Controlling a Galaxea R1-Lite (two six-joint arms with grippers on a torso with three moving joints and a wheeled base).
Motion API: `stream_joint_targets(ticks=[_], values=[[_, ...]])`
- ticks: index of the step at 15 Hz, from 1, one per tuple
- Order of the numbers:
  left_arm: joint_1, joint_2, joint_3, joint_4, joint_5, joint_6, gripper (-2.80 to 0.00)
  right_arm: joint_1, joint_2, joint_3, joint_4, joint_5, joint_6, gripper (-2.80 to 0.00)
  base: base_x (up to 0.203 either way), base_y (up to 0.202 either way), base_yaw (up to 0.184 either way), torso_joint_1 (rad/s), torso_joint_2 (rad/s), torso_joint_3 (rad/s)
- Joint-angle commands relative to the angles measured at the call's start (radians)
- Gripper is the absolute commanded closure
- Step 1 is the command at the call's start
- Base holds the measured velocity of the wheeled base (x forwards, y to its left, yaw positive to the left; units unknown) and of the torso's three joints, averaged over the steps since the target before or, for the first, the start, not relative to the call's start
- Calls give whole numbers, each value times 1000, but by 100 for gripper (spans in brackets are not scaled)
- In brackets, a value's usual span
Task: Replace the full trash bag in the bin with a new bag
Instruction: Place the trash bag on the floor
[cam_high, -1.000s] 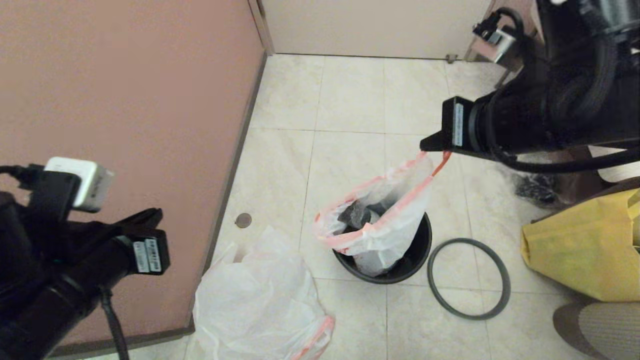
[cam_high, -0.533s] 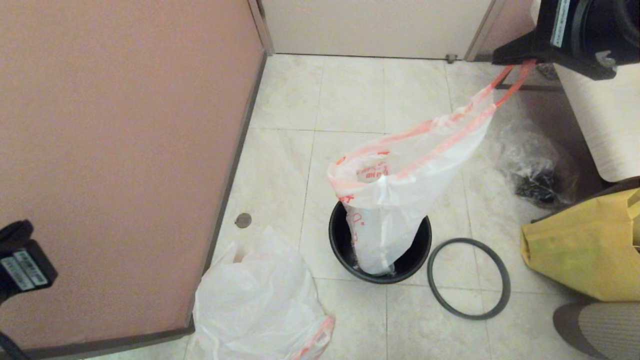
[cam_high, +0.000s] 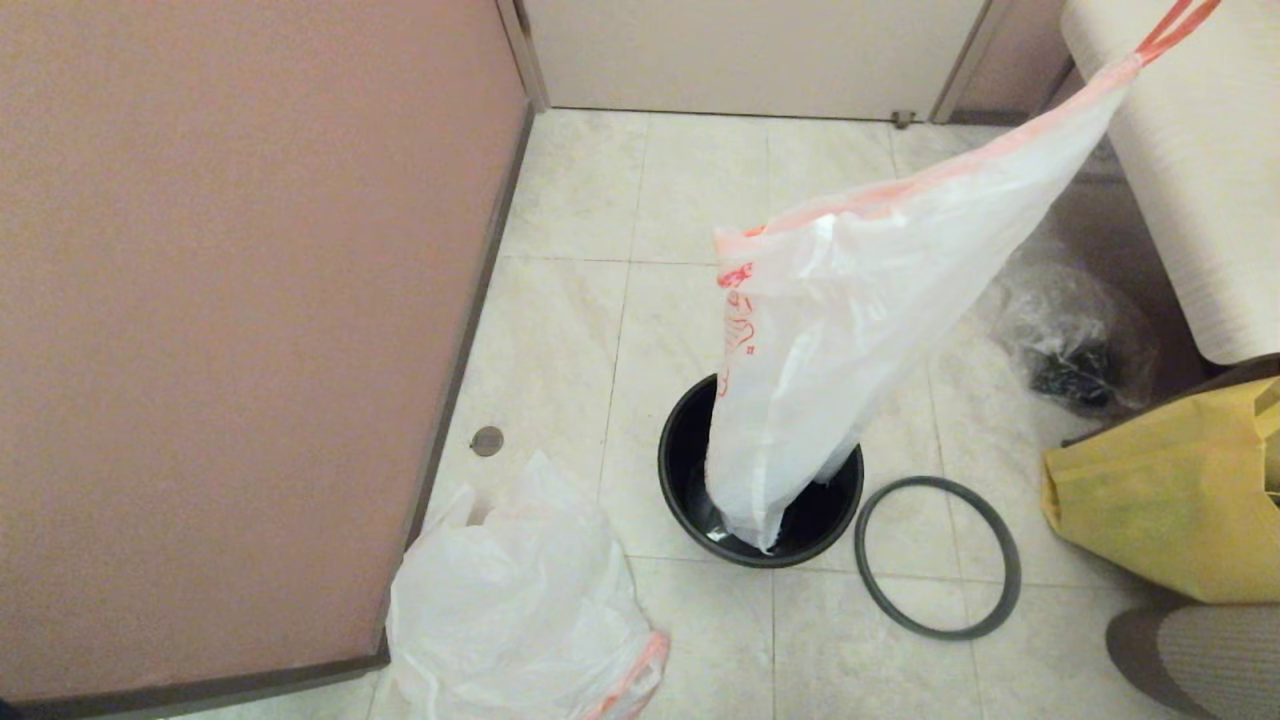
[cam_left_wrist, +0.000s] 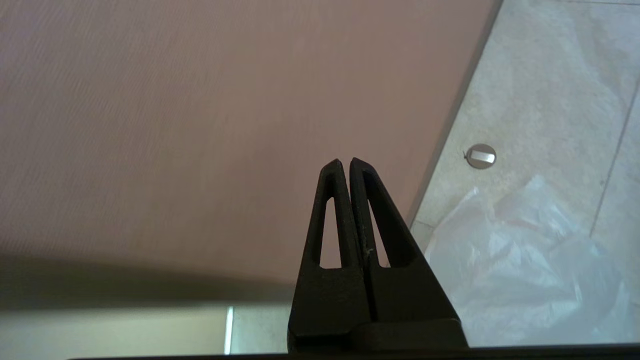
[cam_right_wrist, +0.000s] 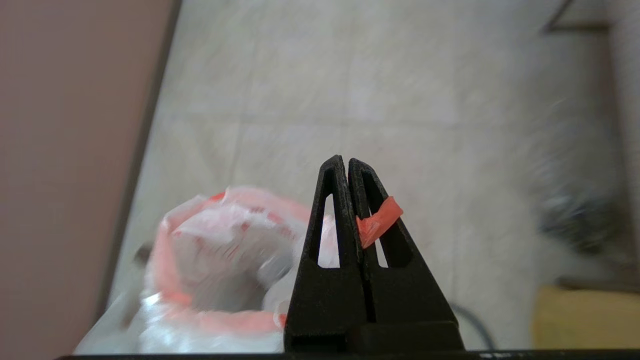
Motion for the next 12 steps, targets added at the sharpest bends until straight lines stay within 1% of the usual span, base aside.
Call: stream_joint_targets(ticks=[1,2,4,5,6,7,8,10,11,12], values=[[1,-101,31,15,0,0,0,-24,-17,0,-17,-6,-11,0,0,0,0,0,0,0],[1,-155,34,55,-7,0,0,-45,-24,0,-38,-9,-37,0,0,0,0,0,0,0],[0,-246,29,157,-22,0,0,-62,-33,0,-71,-19,-74,0,0,0,0,0,0,0],[6,-281,29,204,-34,-3,0,-64,-37,0,-107,-47,-109,0,0,0,0,0,0,0],[27,-308,31,221,-52,-5,0,-64,-46,0,-137,-59,-139,0,0,0,0,0,0,0],[35,-334,32,233,-80,-4,0,-64,-51,0,-153,-67,-157,0,0,0,0,0,0,0],[47,-368,35,257,-111,-4,0,-64,-58,0,-180,-81,-192,0,0,0,0,0,0,0],[58,-420,44,313,-133,-8,0,-64,-67,0,-211,-99,-235,0,0,0,0,0,0,0],[60,-438,65,320,-143,-11,0,-66,-70,0,-239,-110,-256,0,0,0,0,0,0,0],[61,-470,81,326,-173,-12,0,-68,-72,0,-272,-125,-279,0,0,0,0,0,0,0]])
